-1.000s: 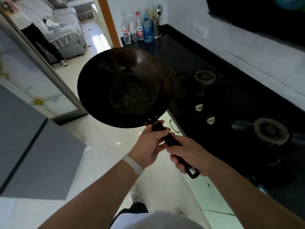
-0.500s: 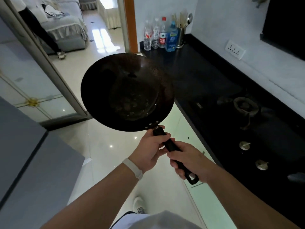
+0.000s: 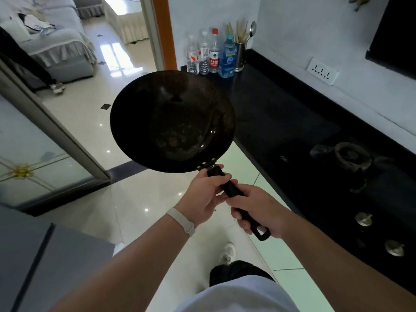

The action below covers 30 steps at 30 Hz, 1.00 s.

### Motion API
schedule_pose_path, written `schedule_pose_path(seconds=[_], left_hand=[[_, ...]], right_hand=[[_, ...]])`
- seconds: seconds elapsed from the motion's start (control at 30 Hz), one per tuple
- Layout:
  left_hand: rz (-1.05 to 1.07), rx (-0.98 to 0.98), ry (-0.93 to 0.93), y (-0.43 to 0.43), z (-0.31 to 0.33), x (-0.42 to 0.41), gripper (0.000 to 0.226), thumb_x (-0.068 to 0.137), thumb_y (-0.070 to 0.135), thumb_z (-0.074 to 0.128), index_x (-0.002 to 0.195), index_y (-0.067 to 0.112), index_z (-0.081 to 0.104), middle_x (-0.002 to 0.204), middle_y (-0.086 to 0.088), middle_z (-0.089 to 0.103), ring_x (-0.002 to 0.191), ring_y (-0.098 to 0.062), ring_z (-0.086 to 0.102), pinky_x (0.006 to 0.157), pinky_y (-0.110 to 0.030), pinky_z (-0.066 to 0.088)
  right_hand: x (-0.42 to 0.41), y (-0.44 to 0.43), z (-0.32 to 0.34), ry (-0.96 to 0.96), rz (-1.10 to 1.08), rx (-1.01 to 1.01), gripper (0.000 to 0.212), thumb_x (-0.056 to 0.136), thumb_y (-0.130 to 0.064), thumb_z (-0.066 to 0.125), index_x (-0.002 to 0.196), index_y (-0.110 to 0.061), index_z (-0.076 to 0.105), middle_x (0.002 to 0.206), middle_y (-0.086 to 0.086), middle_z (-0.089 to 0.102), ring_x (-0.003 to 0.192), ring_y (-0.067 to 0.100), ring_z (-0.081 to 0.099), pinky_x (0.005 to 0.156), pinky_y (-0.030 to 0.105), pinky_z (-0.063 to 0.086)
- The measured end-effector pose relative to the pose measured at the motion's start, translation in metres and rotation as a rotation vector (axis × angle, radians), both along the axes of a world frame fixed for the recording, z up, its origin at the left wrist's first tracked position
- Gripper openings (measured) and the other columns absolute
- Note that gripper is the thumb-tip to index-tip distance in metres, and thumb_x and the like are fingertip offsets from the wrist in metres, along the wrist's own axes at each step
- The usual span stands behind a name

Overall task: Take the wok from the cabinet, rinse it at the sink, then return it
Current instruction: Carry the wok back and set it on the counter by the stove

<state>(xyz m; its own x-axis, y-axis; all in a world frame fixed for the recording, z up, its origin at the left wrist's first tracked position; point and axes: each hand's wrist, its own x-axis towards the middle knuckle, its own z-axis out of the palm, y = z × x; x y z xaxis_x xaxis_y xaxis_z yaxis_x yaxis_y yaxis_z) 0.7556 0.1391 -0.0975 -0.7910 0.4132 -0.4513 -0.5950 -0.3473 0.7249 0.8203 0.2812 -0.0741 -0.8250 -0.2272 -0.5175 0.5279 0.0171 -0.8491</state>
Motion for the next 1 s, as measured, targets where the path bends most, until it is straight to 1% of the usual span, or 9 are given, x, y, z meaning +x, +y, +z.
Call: schedule_pose_path(seconds=[0.13,0.33,0.47,0.53,0.6,0.73,0.87,0.93,1.0], left_hand=[[-0.023,-0.027,-0.026,0.011,-0.008,-0.043,0.033,0.091,-0.006,0.057,0.122,0.008,0.054,0.095,-0.013,0.061,0.084,-0.024,0.069,0.068,-0.034,0.056],[-0.027,-0.078,-0.059,0.044,-0.015,-0.127,0.037,0.092,-0.006,0.057,0.126,0.007,0.053,0.097,-0.013,0.061,0.089,-0.026,0.068,0.077,-0.039,0.056],[-0.061,-0.098,-0.092,0.075,-0.018,-0.180,0.037,0.090,-0.007,0.059,0.124,0.007,0.054,0.092,-0.011,0.064,0.085,-0.025,0.070,0.074,-0.038,0.057],[-0.086,-0.113,-0.095,0.092,-0.020,-0.203,0.032,0.090,-0.007,0.058,0.119,0.007,0.056,0.089,-0.010,0.065,0.084,-0.025,0.070,0.072,-0.037,0.057],[-0.125,-0.127,-0.083,0.108,-0.021,-0.222,0.027,0.091,-0.006,0.057,0.114,0.008,0.056,0.086,-0.008,0.067,0.084,-0.024,0.069,0.073,-0.038,0.057],[-0.167,-0.128,-0.093,0.135,-0.022,-0.249,0.036,0.091,-0.006,0.058,0.124,0.009,0.053,0.091,-0.009,0.065,0.084,-0.022,0.069,0.070,-0.035,0.057],[-0.264,-0.141,-0.108,0.163,-0.021,-0.265,0.036,0.092,-0.006,0.056,0.125,0.009,0.052,0.089,-0.009,0.066,0.082,-0.022,0.070,0.074,-0.037,0.056],[-0.312,-0.146,-0.107,0.175,-0.023,-0.272,0.034,0.093,-0.006,0.055,0.123,0.009,0.052,0.086,-0.007,0.066,0.079,-0.020,0.071,0.071,-0.035,0.055],[-0.368,-0.153,-0.110,0.185,-0.025,-0.279,0.034,0.093,-0.005,0.055,0.123,0.010,0.051,0.086,-0.007,0.066,0.079,-0.020,0.071,0.067,-0.033,0.056]], right_hand=[[-0.043,0.012,-0.012,-0.023,-0.020,-0.016,0.014,0.099,-0.013,0.055,0.110,-0.004,0.059,0.062,0.005,0.053,0.044,0.017,0.045,0.043,0.027,0.039],[-0.125,0.045,-0.027,-0.043,-0.023,-0.046,0.019,0.099,-0.013,0.055,0.116,-0.006,0.058,0.064,0.005,0.053,0.045,0.016,0.045,0.044,0.028,0.039],[-0.176,0.075,-0.030,-0.059,-0.043,-0.040,0.022,0.099,-0.012,0.055,0.120,-0.007,0.057,0.063,0.004,0.055,0.045,0.015,0.046,0.043,0.028,0.041],[-0.195,0.089,-0.031,-0.082,-0.077,-0.055,0.023,0.100,-0.011,0.055,0.122,-0.007,0.055,0.062,0.004,0.055,0.045,0.015,0.047,0.042,0.027,0.041],[-0.209,0.101,-0.031,-0.090,-0.106,-0.071,0.022,0.100,-0.012,0.054,0.122,-0.008,0.055,0.063,0.004,0.055,0.045,0.015,0.047,0.042,0.026,0.041],[-0.229,0.124,-0.031,-0.103,-0.171,-0.070,0.024,0.100,-0.011,0.053,0.124,-0.004,0.053,0.063,0.004,0.055,0.043,0.014,0.046,0.039,0.025,0.039],[-0.232,0.141,-0.031,-0.113,-0.261,-0.077,0.023,0.100,-0.013,0.055,0.121,-0.003,0.055,0.063,0.004,0.055,0.044,0.014,0.047,0.040,0.025,0.040],[-0.233,0.147,-0.032,-0.105,-0.309,-0.084,0.020,0.100,-0.013,0.055,0.116,-0.001,0.054,0.062,0.004,0.055,0.043,0.014,0.046,0.039,0.026,0.040],[-0.234,0.151,-0.034,-0.107,-0.372,-0.097,0.023,0.101,-0.014,0.054,0.118,0.001,0.053,0.061,0.004,0.054,0.042,0.013,0.045,0.039,0.025,0.040]])
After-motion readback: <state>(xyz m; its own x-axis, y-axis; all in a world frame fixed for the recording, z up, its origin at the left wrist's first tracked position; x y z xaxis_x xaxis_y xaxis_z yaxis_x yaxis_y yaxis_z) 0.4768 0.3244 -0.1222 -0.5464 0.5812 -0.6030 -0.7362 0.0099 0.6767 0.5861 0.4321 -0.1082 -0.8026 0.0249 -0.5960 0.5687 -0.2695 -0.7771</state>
